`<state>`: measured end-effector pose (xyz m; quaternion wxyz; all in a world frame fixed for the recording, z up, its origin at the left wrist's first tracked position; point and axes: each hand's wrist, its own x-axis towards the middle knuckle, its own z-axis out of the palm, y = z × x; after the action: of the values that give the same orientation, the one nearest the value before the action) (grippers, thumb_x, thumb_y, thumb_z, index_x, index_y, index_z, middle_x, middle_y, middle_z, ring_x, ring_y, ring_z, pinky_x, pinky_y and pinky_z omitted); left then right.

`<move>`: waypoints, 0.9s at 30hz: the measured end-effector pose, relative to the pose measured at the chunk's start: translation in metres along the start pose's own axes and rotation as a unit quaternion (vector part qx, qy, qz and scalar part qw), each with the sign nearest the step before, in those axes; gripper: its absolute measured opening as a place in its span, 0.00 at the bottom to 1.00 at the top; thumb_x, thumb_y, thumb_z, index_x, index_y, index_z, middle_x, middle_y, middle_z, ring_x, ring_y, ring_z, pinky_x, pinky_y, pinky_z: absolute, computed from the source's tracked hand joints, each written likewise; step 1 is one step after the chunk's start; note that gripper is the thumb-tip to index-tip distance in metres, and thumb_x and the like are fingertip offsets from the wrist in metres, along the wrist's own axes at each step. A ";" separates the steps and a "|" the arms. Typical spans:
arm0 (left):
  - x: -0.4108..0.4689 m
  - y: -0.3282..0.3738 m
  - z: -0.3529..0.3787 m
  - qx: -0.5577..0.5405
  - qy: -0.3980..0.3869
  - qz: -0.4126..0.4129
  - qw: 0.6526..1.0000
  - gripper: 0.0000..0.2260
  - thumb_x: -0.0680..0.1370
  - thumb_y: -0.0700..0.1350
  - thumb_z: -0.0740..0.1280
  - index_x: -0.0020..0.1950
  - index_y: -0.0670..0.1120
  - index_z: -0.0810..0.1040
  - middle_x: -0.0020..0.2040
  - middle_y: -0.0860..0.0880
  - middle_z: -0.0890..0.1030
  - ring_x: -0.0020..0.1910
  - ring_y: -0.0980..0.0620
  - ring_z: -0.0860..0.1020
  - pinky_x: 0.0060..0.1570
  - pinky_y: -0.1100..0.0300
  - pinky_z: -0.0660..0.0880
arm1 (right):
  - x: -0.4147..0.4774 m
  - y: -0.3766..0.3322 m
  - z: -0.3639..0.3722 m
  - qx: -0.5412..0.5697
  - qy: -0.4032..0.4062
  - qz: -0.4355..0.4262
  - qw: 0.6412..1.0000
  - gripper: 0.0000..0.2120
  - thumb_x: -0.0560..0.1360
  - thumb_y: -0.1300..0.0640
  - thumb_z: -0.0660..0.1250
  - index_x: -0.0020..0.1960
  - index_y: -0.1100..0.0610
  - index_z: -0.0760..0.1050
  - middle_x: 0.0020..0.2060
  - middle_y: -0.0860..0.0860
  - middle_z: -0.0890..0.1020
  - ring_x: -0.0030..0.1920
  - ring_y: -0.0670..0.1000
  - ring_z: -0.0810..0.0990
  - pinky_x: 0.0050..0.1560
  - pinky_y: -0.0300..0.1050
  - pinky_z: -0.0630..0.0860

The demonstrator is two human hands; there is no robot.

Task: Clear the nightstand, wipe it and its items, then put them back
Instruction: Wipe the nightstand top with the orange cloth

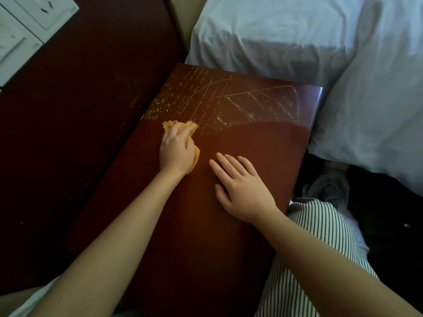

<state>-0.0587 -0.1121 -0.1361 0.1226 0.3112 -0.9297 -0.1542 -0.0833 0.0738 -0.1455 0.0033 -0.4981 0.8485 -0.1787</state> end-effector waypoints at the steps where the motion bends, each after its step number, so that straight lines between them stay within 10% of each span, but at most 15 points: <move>1: -0.007 -0.003 -0.002 -0.003 -0.014 0.032 0.999 0.17 0.80 0.41 0.56 0.66 0.51 0.73 0.68 0.48 0.70 0.69 0.47 0.64 0.65 0.55 0.64 | 0.000 0.000 0.000 0.000 0.001 0.000 1.000 0.25 0.76 0.49 0.52 0.70 0.56 0.69 0.67 0.56 0.73 0.67 0.55 0.72 0.68 0.54 0.57; 7: -0.034 -0.030 -0.021 -0.018 -0.058 0.120 0.991 0.18 0.77 0.44 0.55 0.64 0.52 0.76 0.65 0.52 0.74 0.66 0.51 0.68 0.62 0.61 0.60 | 0.000 0.000 0.000 -0.002 0.010 -0.003 1.000 0.25 0.76 0.49 0.52 0.69 0.57 0.70 0.66 0.56 0.74 0.66 0.56 0.72 0.68 0.55 0.59; 15: 0.007 -0.002 -0.005 0.005 0.026 -0.047 0.999 0.17 0.80 0.40 0.56 0.67 0.48 0.73 0.69 0.47 0.70 0.70 0.47 0.63 0.66 0.54 0.62 | 0.000 0.000 -0.001 -0.005 0.002 -0.002 1.000 0.26 0.76 0.49 0.52 0.70 0.57 0.69 0.67 0.56 0.73 0.67 0.56 0.72 0.68 0.54 0.57; 23: -0.029 -0.020 -0.016 -0.022 -0.056 0.135 0.989 0.17 0.78 0.38 0.60 0.63 0.52 0.76 0.64 0.51 0.74 0.65 0.50 0.68 0.61 0.60 0.62 | -0.001 0.000 0.001 0.003 0.005 0.002 1.000 0.25 0.76 0.49 0.52 0.70 0.57 0.69 0.67 0.56 0.73 0.67 0.55 0.71 0.69 0.52 0.59; 27: -0.018 -0.037 -0.020 -0.002 -0.015 0.051 0.999 0.16 0.79 0.40 0.58 0.65 0.51 0.75 0.66 0.48 0.73 0.66 0.46 0.67 0.64 0.55 0.64 | 0.000 0.000 0.000 -0.006 0.011 -0.001 1.000 0.25 0.76 0.49 0.52 0.69 0.57 0.70 0.67 0.56 0.73 0.66 0.55 0.72 0.69 0.53 0.59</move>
<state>-0.0184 -0.1331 -0.1336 0.1165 0.2606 -0.9459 -0.1542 -0.0825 0.0738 -0.1458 -0.0094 -0.4974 0.8488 -0.1789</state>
